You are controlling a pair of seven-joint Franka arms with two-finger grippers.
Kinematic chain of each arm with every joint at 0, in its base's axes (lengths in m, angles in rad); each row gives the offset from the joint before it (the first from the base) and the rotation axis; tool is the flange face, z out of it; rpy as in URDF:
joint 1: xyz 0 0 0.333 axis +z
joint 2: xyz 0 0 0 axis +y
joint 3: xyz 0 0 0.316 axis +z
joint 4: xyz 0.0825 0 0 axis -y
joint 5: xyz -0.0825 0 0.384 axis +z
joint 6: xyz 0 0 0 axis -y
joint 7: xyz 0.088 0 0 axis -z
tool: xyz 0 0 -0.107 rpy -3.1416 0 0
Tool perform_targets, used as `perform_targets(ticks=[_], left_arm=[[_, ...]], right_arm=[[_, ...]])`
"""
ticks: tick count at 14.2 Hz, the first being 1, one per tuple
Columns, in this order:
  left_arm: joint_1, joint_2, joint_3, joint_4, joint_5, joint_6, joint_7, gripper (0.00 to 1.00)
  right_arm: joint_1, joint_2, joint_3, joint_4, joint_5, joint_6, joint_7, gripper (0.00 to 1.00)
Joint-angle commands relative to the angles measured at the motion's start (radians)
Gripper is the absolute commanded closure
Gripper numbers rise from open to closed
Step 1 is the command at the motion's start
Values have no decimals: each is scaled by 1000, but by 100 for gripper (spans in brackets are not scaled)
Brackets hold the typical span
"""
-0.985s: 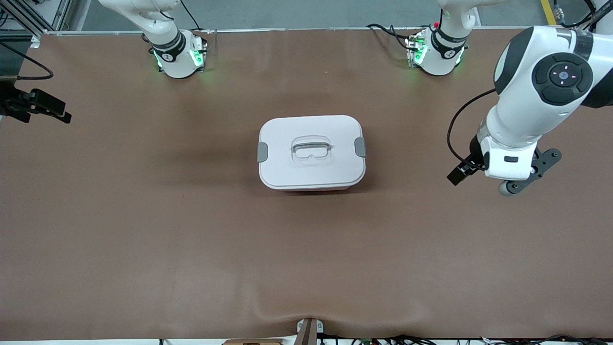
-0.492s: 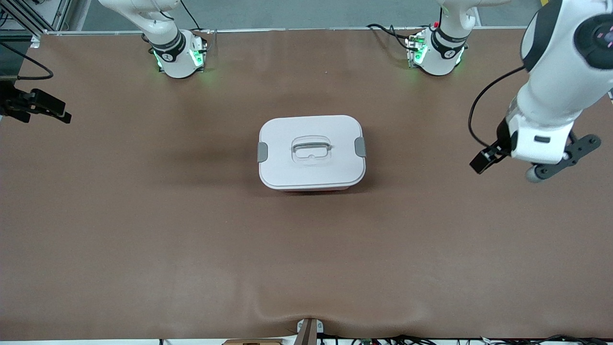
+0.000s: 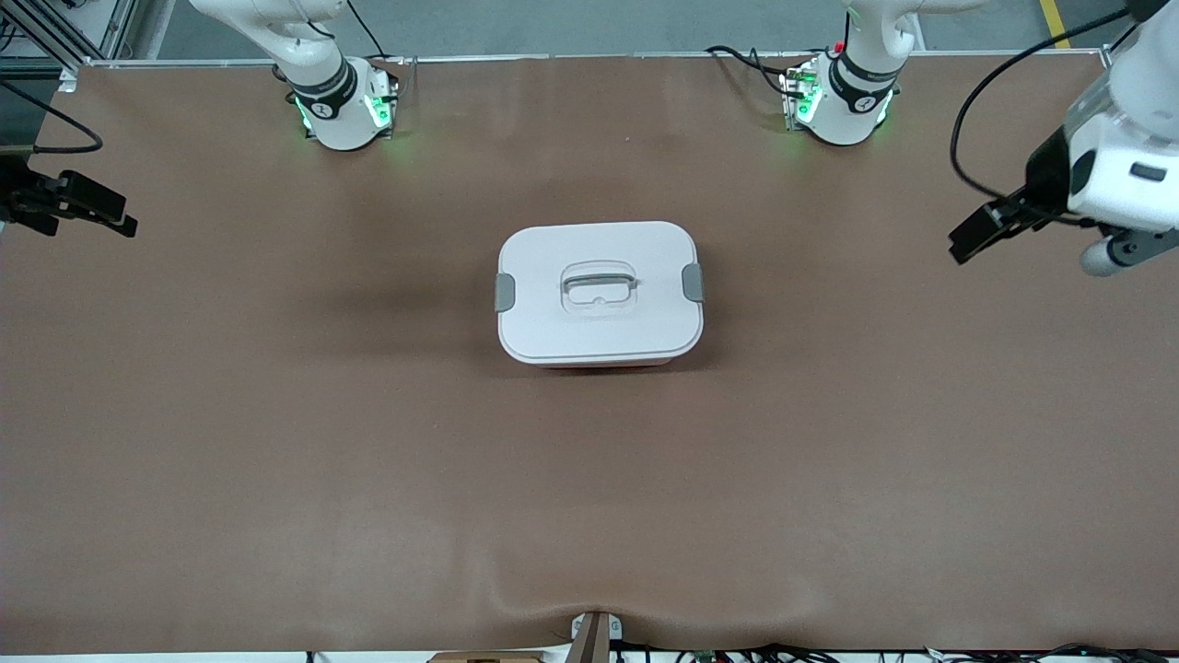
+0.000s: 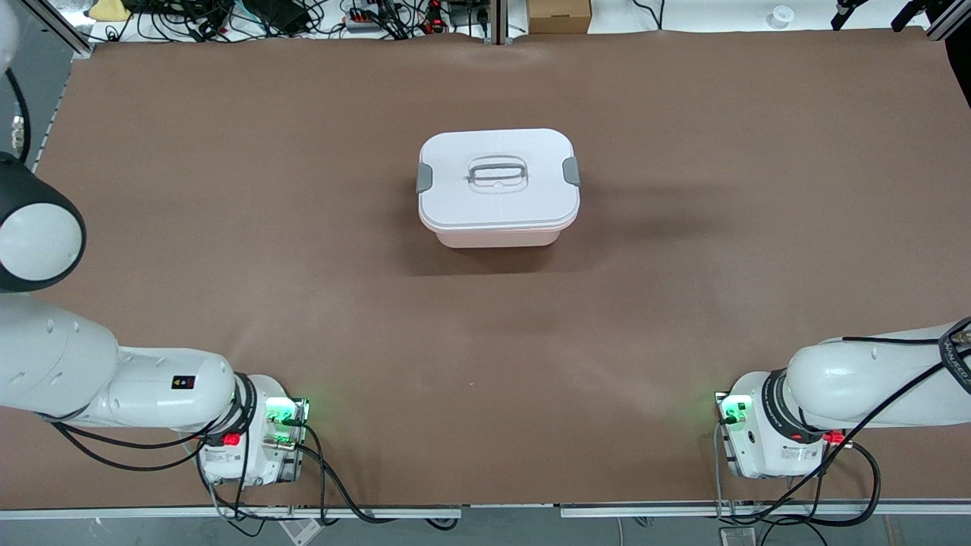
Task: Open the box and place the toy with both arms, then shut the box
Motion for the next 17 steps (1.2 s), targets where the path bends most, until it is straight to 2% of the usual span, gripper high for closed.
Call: perform_targets(ticks=[1,2,4,7,10,17], left_arm=[[-47,-55,94,-4,-19,-59,201,0],[-67,-61,127,-4,-20,-95,237,0],[-73,-92,138,-6,-20,-158,282,0],[-72,-105,170,-9,-23,-179,367,0],[-53,-92,234,-41,-43,-121,507,0],[-52,-94,233,-73,-37,-44,483,0]], right_arm=[[-9,8,7,20,7,-9,5,0],[-9,8,6,20,7,-11,5,0],[-9,8,6,20,7,-9,5,0],[-9,8,7,20,7,-11,5,0],[-9,8,7,20,7,-11,5,0],[-9,8,7,20,7,-11,5,0]])
